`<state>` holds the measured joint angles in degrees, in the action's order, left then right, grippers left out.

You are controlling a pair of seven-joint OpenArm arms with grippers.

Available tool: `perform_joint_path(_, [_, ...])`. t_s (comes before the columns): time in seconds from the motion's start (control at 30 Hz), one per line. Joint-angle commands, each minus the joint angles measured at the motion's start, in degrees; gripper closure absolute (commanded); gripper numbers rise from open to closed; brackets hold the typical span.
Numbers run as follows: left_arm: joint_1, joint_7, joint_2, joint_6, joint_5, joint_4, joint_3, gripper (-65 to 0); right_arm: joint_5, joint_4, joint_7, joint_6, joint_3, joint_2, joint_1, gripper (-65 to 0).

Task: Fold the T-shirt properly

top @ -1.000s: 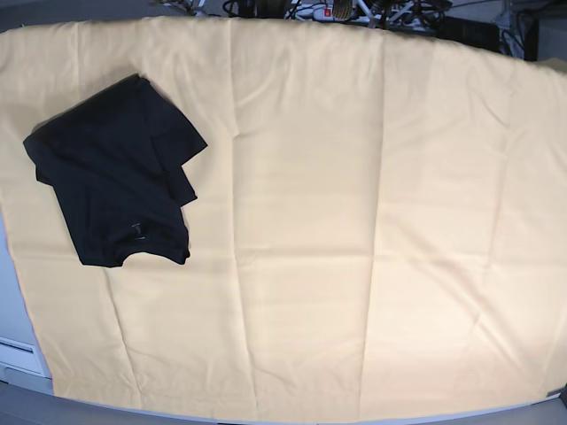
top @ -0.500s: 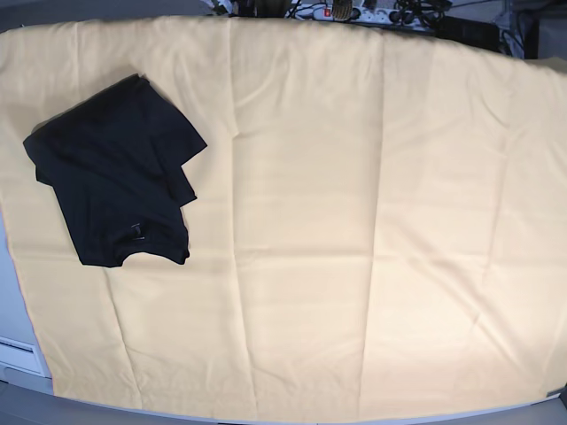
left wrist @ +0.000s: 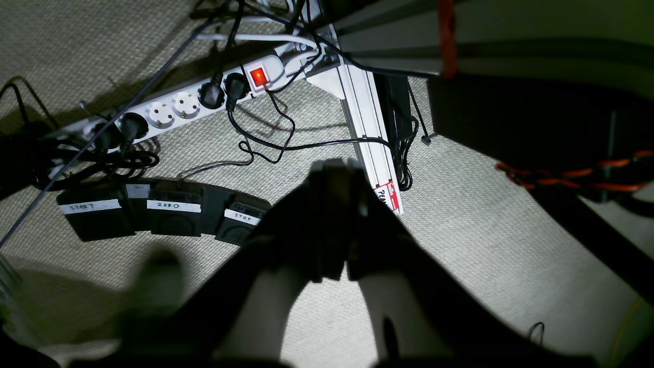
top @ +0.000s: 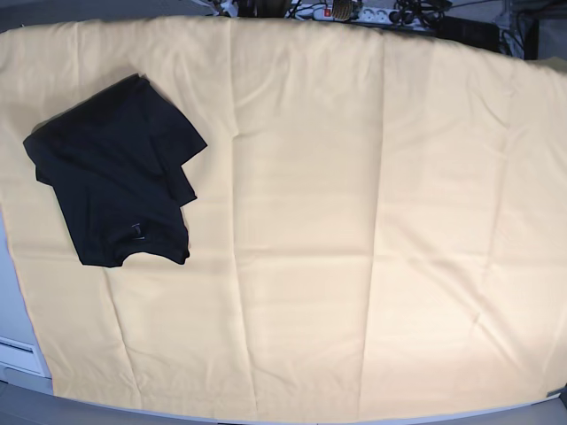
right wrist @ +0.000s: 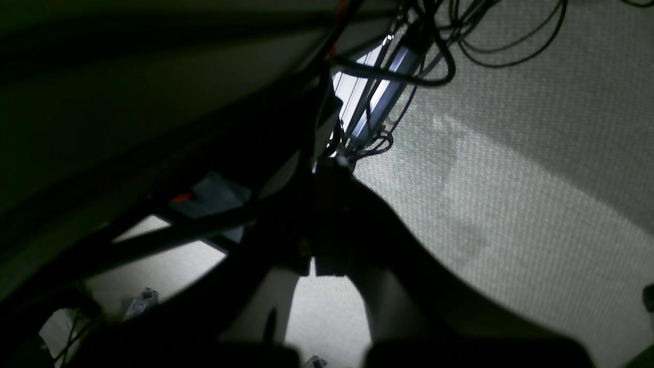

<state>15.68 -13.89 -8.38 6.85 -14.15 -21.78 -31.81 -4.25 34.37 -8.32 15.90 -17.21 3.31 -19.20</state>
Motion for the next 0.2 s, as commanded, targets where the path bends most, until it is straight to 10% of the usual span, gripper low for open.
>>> perform_joint_path(0.0, [0.15, -0.7, -0.04, 0.39, 0.17, -0.57, -0.09, 0.0, 0.09, 0.72, 0.2, 0.96, -0.04, -0.02, -0.33, 0.0])
perform_joint_path(0.17, [0.17, -0.74, -0.2, 0.37, 0.15, -0.79, -0.09, 0.0, 0.07, 1.57, 0.2, 1.18, -0.04, -0.33, -0.15, 0.0])
